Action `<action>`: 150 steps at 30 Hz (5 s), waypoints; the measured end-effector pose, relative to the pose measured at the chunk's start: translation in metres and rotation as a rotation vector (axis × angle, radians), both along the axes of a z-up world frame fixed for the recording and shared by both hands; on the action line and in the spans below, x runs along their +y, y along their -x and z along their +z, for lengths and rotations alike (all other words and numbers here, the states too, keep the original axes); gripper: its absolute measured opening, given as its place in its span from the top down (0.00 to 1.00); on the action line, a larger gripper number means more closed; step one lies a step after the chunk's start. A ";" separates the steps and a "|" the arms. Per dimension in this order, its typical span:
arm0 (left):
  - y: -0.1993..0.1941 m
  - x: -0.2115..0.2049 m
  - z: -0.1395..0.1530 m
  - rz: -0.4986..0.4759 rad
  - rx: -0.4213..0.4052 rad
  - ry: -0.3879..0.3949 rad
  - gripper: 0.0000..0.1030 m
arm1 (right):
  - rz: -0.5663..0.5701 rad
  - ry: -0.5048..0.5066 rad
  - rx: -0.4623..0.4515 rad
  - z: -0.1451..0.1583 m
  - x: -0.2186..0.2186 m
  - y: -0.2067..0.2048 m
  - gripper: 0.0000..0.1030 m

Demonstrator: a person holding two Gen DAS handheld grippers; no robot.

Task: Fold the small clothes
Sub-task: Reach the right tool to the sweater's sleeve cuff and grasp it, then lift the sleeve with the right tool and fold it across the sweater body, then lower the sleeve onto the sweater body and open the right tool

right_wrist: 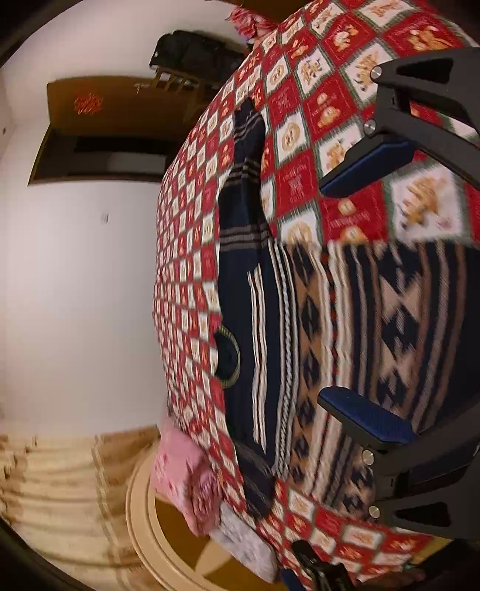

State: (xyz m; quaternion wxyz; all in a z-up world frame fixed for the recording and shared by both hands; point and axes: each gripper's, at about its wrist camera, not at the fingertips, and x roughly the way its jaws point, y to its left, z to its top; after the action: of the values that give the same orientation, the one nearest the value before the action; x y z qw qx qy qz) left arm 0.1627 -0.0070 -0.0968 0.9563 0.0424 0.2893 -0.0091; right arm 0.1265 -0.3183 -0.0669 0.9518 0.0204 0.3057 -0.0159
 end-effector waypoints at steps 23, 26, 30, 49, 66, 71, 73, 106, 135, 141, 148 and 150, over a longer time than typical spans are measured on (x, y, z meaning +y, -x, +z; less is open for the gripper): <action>-0.154 -0.062 -0.046 -0.059 0.094 -0.116 0.00 | -0.467 -0.148 0.164 -0.042 -0.291 -0.175 0.41; -0.165 -0.068 -0.054 -0.059 0.106 -0.119 0.00 | -0.532 -0.172 0.183 -0.060 -0.330 -0.191 0.41; -0.181 -0.071 -0.062 -0.048 0.122 -0.124 0.00 | -0.575 -0.203 0.221 -0.081 -0.369 -0.213 0.54; -0.213 -0.103 -0.082 -0.109 0.195 -0.079 0.00 | -0.552 -0.213 0.278 -0.113 -0.406 -0.277 0.93; -0.199 -0.054 -0.060 -0.069 0.152 -0.008 0.00 | 0.042 -0.075 0.097 -0.029 -0.090 -0.291 0.93; -0.198 -0.038 -0.060 -0.041 0.156 0.005 0.00 | 0.222 -0.171 0.165 -0.071 -0.010 -0.307 0.91; -0.200 -0.034 -0.060 -0.034 0.162 0.000 0.00 | 0.258 -0.186 0.197 -0.087 0.009 -0.309 0.83; -0.311 -0.223 -0.111 -0.271 0.435 0.164 0.77 | -0.019 -0.192 -0.045 -0.089 -0.154 -0.223 0.38; -0.321 -0.064 -0.052 -0.098 0.371 0.192 0.89 | -0.019 -0.229 0.035 -0.105 -0.157 -0.230 0.38; -0.323 -0.050 -0.071 -0.082 0.411 0.206 0.89 | 0.022 -0.196 0.053 -0.105 -0.147 -0.232 0.38; -0.322 -0.049 -0.093 -0.082 0.446 0.148 0.89 | 0.151 -0.092 0.110 -0.109 -0.110 -0.241 0.38; -0.324 -0.039 -0.094 -0.067 0.454 0.180 0.88 | 0.174 -0.063 0.133 -0.113 -0.103 -0.242 0.38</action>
State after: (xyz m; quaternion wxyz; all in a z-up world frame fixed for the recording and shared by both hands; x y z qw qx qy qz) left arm 0.4870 -0.0465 -0.1908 0.8659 -0.0363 0.4931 -0.0758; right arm 0.3690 -0.4214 -0.1797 0.9260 0.0227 0.3693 0.0752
